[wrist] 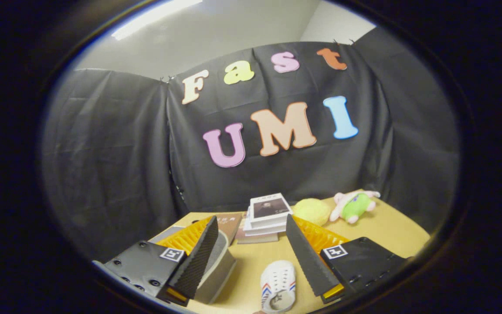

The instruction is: Open the storage box then place both shoes into the box .Put the left shoe in first, then the right shoe, with the right side of both shoes facing outward in a uniform manner.

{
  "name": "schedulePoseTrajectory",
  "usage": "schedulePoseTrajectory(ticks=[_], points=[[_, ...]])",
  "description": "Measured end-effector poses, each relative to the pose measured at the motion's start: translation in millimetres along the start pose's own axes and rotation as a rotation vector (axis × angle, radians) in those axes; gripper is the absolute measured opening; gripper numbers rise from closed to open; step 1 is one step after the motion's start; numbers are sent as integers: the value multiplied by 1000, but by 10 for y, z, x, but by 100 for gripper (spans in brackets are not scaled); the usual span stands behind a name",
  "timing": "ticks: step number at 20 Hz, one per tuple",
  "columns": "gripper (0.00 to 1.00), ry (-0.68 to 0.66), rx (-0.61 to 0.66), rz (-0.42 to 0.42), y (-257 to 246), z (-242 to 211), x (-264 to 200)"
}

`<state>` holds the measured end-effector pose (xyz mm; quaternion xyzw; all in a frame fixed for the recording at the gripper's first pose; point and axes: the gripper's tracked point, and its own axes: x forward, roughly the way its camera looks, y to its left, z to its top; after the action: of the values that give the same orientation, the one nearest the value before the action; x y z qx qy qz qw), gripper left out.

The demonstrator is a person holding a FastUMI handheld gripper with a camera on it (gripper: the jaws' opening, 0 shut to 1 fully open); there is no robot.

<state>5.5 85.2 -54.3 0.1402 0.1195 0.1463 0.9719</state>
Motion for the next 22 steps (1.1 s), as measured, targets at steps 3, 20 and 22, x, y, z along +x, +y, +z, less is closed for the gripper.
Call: schedulePoseTrajectory(ticks=[3, 20, 22], points=[[100, 93, 102, 64, 196, -329, 22], [98, 543, 884, 211, 712, -1854, 49], [98, 577, 952, 238, 780, -1919, 53]])
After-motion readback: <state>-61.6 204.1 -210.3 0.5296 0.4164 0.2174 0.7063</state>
